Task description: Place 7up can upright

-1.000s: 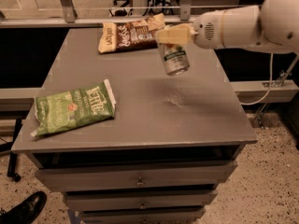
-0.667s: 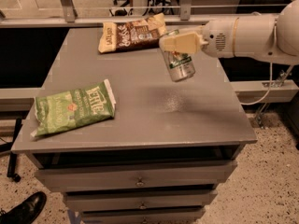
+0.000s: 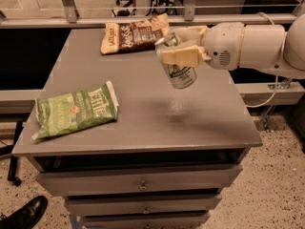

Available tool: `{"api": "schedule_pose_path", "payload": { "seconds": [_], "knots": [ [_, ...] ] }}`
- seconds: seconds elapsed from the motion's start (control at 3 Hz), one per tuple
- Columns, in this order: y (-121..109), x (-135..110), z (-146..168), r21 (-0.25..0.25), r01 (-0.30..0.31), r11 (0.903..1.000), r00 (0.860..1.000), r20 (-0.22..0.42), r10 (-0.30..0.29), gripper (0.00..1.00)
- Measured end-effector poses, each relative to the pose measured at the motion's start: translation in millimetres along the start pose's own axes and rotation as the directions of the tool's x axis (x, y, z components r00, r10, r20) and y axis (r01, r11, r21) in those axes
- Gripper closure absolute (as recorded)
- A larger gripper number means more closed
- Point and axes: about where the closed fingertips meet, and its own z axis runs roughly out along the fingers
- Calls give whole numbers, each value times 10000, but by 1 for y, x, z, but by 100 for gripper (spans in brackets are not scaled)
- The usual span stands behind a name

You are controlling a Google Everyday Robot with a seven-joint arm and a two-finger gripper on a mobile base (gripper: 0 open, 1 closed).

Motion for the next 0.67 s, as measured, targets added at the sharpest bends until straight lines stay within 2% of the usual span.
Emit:
{"api": "schedule_pose_path", "payload": {
  "seconds": [0.33, 0.67],
  "knots": [
    [0, 0, 0, -2, 0, 10000, 10000, 0, 0, 100],
    [-3, -3, 3, -59, 240, 9997, 9983, 530, -236, 100]
  ]
}}
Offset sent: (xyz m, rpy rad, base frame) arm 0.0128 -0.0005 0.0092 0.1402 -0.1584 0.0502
